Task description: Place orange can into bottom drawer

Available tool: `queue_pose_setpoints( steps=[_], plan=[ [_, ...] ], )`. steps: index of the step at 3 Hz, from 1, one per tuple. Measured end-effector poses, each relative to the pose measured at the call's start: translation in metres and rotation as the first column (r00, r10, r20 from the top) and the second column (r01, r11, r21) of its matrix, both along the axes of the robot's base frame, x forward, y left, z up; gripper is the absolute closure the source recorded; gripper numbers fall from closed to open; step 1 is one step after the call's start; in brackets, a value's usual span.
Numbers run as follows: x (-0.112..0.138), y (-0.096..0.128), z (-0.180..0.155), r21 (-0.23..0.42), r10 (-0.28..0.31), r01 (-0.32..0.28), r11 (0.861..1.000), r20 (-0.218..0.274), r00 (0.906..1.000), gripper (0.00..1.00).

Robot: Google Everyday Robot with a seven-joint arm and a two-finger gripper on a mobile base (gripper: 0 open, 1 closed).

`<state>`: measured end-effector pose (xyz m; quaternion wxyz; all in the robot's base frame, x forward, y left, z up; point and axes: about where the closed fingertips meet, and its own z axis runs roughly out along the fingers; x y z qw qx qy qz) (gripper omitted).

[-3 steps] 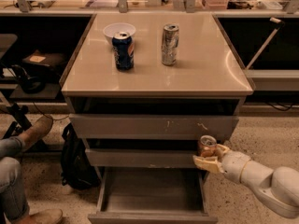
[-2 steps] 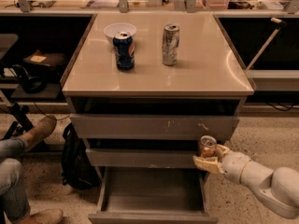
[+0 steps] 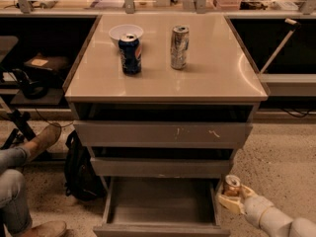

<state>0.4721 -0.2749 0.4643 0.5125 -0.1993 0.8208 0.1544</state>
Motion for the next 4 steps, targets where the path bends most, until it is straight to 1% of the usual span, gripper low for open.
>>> queue_pose_setpoints(
  steps=[1,2,3,4],
  plan=[
    [0.009,-0.019,-0.090,0.094,-0.094,0.104,0.990,-0.100,0.9905,1.00],
    [0.055,0.015,-0.141,0.201,-0.079,0.106,0.974,-0.139,0.9871,1.00],
    [0.070,0.022,-0.153,0.211,-0.078,0.106,0.972,-0.140,0.9870,1.00],
    [0.056,0.010,-0.153,0.187,-0.108,0.125,0.974,-0.095,0.9896,1.00]
  ],
)
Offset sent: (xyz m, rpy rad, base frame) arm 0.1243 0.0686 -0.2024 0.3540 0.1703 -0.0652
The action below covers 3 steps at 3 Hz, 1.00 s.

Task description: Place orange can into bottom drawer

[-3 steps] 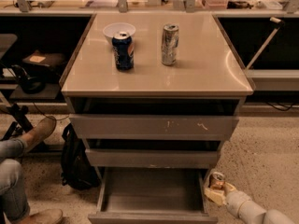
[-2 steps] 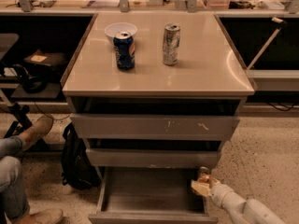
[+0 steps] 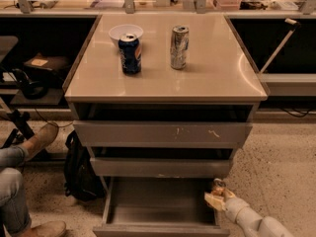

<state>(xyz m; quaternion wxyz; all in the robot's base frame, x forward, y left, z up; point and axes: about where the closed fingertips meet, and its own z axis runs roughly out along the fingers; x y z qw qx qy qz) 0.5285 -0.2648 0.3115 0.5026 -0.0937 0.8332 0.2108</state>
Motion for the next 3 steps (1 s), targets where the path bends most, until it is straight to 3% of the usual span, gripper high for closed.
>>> queue_pose_setpoints(
  steps=[1,2,3],
  plan=[
    [-0.017,-0.004,-0.054,-0.035,0.017,-0.017,0.999,0.010,0.9998,1.00],
    [-0.018,-0.013,-0.101,-0.040,0.002,-0.003,0.999,-0.029,0.9996,1.00],
    [-0.015,-0.010,-0.105,-0.042,0.009,-0.010,0.999,-0.034,0.9994,1.00]
  ],
)
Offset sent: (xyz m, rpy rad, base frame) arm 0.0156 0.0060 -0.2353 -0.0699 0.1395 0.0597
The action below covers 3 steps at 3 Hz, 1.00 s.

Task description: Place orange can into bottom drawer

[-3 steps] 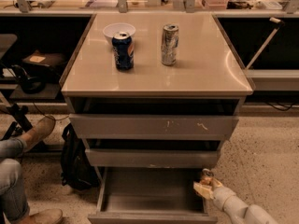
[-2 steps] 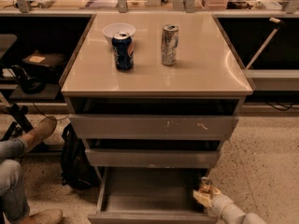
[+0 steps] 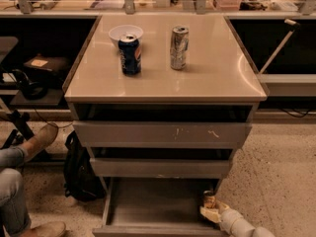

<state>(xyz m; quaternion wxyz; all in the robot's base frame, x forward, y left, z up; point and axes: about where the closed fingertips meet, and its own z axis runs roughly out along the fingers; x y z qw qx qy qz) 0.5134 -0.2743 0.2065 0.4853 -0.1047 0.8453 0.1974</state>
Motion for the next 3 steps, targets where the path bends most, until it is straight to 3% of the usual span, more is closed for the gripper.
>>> queue_pose_setpoints(
  steps=[1,2,3],
  plan=[
    [0.003,0.006,-0.002,0.001,0.013,-0.013,1.000,-0.003,0.9999,1.00],
    [0.013,0.059,-0.010,0.014,0.127,-0.127,0.992,-0.019,0.9917,1.00],
    [0.019,0.160,-0.013,0.099,0.325,-0.319,0.943,-0.055,0.9441,1.00]
  ],
)
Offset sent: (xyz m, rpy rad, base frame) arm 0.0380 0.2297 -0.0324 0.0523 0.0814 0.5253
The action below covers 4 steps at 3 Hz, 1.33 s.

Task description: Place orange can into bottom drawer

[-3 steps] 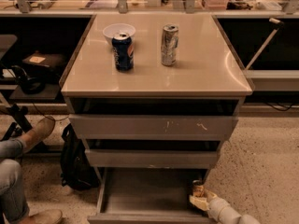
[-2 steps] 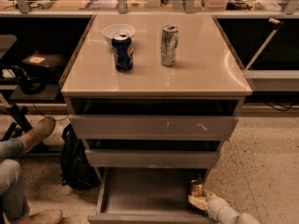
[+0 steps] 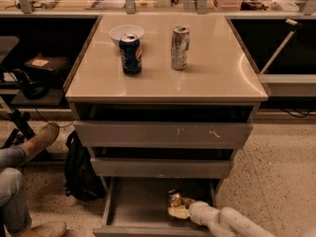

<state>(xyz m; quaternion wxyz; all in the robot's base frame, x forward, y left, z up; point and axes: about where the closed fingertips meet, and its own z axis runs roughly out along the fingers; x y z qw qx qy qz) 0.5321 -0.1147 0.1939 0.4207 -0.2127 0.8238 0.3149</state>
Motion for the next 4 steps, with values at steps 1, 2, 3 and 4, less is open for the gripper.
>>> queue_pose_setpoints(
  steps=[1,2,3,4],
  plan=[
    [0.0044,0.0314,0.0009,0.007,0.058,-0.058,0.998,-0.001,0.9983,1.00],
    [0.0044,0.0314,0.0009,0.007,0.058,-0.058,0.998,-0.001,0.9983,0.82],
    [0.0044,0.0315,0.0009,0.007,0.058,-0.058,0.998,-0.001,0.9983,0.58],
    [0.0044,0.0315,0.0009,0.007,0.058,-0.058,0.998,-0.001,0.9983,0.35]
  ],
)
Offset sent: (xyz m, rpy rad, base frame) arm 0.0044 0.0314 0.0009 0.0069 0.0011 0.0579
